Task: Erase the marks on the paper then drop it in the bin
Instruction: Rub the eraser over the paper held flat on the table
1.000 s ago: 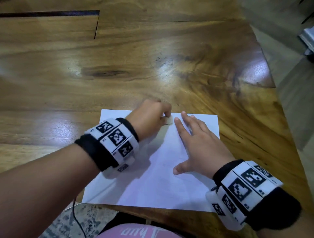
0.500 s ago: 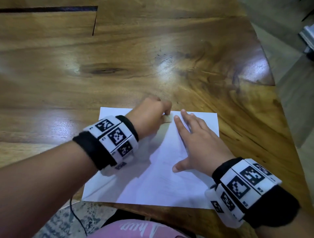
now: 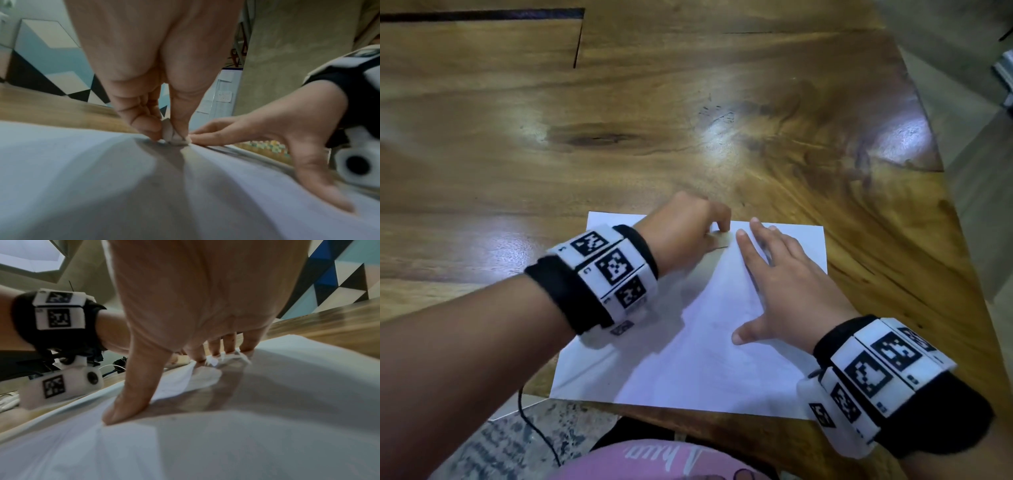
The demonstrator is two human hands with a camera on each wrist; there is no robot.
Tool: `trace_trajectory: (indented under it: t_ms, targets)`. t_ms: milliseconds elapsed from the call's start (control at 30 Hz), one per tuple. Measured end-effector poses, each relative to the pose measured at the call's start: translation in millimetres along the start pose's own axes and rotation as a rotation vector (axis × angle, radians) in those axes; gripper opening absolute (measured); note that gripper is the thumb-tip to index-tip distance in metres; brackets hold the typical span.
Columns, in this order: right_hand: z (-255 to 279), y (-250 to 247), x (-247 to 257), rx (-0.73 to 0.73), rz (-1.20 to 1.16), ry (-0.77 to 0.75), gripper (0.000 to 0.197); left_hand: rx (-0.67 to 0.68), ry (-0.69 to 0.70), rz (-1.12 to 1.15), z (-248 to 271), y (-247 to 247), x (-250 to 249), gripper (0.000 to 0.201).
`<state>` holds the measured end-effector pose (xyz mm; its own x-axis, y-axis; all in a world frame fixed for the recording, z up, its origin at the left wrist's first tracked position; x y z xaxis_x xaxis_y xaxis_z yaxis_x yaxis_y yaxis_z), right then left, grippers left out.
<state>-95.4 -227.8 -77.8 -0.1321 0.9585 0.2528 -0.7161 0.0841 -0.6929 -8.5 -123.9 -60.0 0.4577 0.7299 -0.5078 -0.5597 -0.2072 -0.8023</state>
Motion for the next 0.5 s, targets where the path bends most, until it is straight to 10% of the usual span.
trace_trajectory:
  t_ms: [267, 500]
  targets:
    - [0, 0, 0, -0.011, -0.014, -0.011, 0.132, 0.284, 0.180, 0.050, 63, 45, -17, 0.004]
    - [-1, 1, -1, -0.024, -0.007, -0.013, 0.131, 0.039, -0.025, 0.029, 1, 12, -11, 0.010]
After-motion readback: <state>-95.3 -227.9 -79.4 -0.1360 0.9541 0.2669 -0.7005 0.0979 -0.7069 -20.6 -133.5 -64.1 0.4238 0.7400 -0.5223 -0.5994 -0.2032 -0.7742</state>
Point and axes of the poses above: each hand's wrist, its own z-axis away from the middle knuckle, its own y-axis out of the palm, x = y × z, the point moved 6 cm from there along -z, towards the middle knuckle, and after that the axes turned 12 degrees about x, right-handed, at the moved point
